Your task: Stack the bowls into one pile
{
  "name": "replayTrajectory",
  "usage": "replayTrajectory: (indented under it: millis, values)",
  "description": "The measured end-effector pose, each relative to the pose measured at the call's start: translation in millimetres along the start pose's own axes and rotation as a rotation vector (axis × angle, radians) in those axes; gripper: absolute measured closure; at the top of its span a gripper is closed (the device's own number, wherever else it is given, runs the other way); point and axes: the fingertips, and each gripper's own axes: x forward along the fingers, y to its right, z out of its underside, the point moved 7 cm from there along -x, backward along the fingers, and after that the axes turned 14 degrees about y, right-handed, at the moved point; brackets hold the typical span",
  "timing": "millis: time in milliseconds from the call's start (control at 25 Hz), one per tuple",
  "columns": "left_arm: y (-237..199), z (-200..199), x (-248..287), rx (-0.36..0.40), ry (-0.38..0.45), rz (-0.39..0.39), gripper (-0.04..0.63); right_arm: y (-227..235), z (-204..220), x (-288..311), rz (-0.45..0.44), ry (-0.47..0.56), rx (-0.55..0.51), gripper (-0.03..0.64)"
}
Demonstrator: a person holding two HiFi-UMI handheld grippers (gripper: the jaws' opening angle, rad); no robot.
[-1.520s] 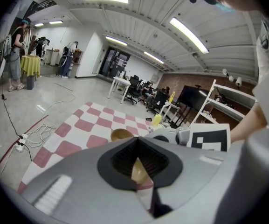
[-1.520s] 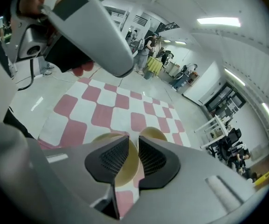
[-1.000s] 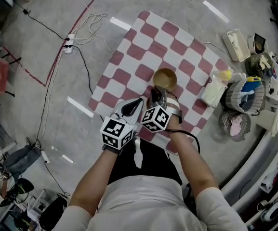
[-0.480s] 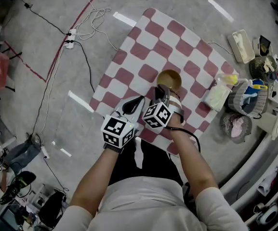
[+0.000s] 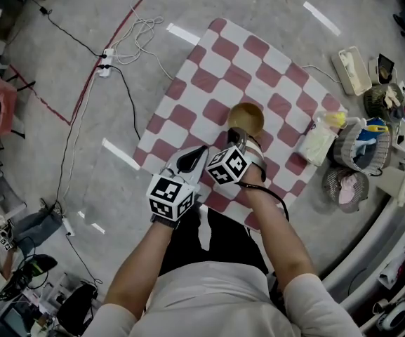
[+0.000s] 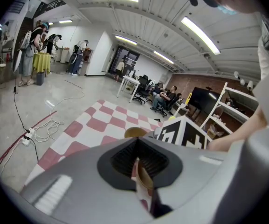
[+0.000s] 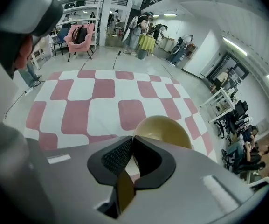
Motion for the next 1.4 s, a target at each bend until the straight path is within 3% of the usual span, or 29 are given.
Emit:
replayTrajectory:
  millis: [400,1040,1400]
  values:
    - [7.4,-12.6,-9.6,0.026,0.025,0.006,0.589,11.4,-5.9,-22.3,0.062,0.039,-0.084,0.6]
    - [49.0,-28.3,-41.4,0.077,0.091,0.112,0.589,9.2,-1.4,-124.1,0.19,0.104,-0.12,0.598]
    - [63.2,-17.6,-73.5,0.082,0.084,0.131,0.589,-39.3,5.2,-156.1,0.17,0.115,-0.127,0.598]
